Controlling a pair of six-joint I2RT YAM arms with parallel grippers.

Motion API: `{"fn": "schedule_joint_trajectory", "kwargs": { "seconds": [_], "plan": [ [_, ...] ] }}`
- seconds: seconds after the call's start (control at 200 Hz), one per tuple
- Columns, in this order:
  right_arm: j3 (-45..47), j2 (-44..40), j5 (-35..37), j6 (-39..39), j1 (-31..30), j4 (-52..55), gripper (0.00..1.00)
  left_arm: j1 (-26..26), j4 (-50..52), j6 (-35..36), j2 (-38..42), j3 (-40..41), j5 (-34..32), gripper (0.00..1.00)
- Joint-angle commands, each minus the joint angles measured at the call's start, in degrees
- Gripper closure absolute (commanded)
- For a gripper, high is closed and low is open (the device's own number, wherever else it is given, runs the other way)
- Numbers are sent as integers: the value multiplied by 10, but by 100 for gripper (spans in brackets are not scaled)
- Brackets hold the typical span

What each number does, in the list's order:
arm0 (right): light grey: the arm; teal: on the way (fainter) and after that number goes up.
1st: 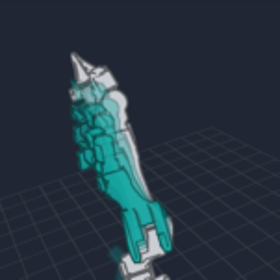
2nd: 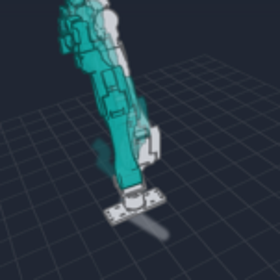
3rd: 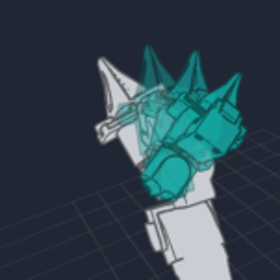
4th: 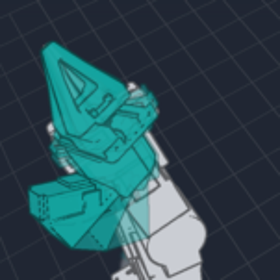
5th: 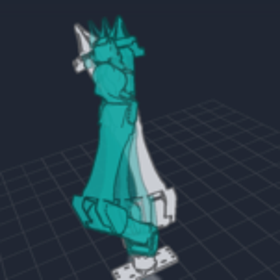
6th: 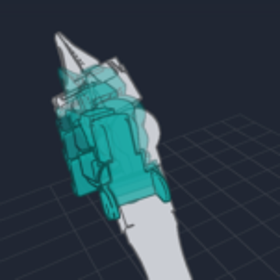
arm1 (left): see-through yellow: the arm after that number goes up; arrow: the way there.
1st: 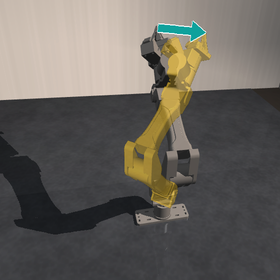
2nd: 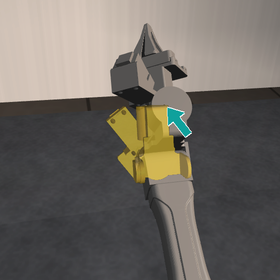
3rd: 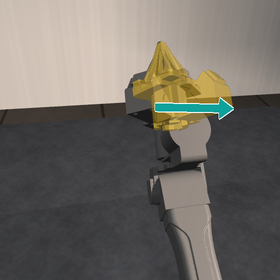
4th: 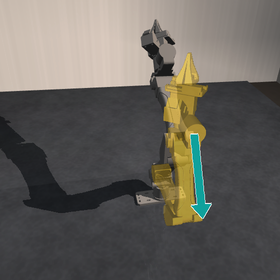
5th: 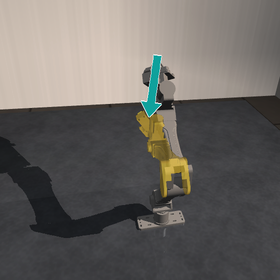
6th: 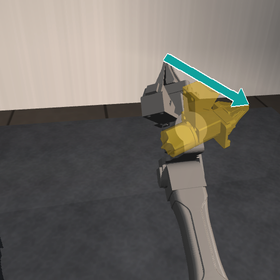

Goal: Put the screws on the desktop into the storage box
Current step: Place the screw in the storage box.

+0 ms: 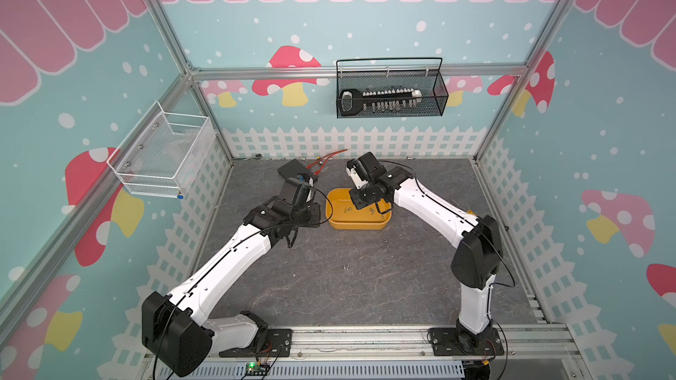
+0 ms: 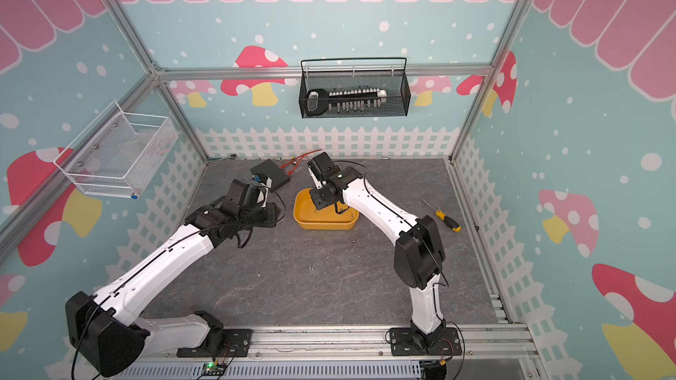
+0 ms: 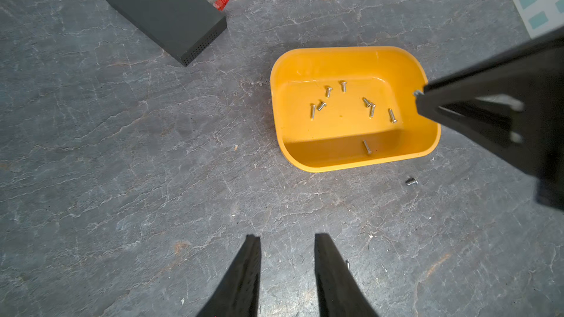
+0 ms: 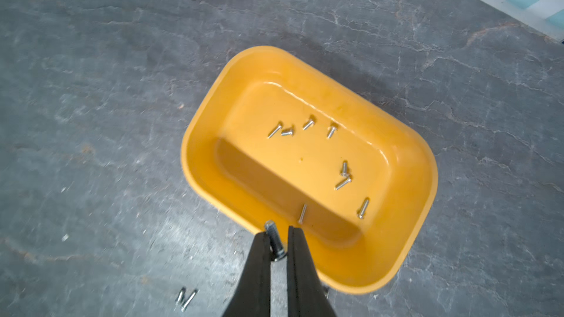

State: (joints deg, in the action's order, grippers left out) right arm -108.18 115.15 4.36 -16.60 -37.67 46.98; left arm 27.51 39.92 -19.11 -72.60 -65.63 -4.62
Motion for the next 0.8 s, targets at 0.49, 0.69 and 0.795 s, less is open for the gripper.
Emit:
{"fn": "schedule_joint_trajectory", "kwargs": {
  "seconds": [0.49,0.69,0.795],
  "plan": [
    [-105,191,8,23,64,76,96,-22,-17,11,22,21,18,66],
    [-109,222,8,26,75,75,95,-25,-19,12,26,30,22,66],
    [-112,231,4,29,79,75,95,-25,-19,14,27,29,22,66]
  ]
}}
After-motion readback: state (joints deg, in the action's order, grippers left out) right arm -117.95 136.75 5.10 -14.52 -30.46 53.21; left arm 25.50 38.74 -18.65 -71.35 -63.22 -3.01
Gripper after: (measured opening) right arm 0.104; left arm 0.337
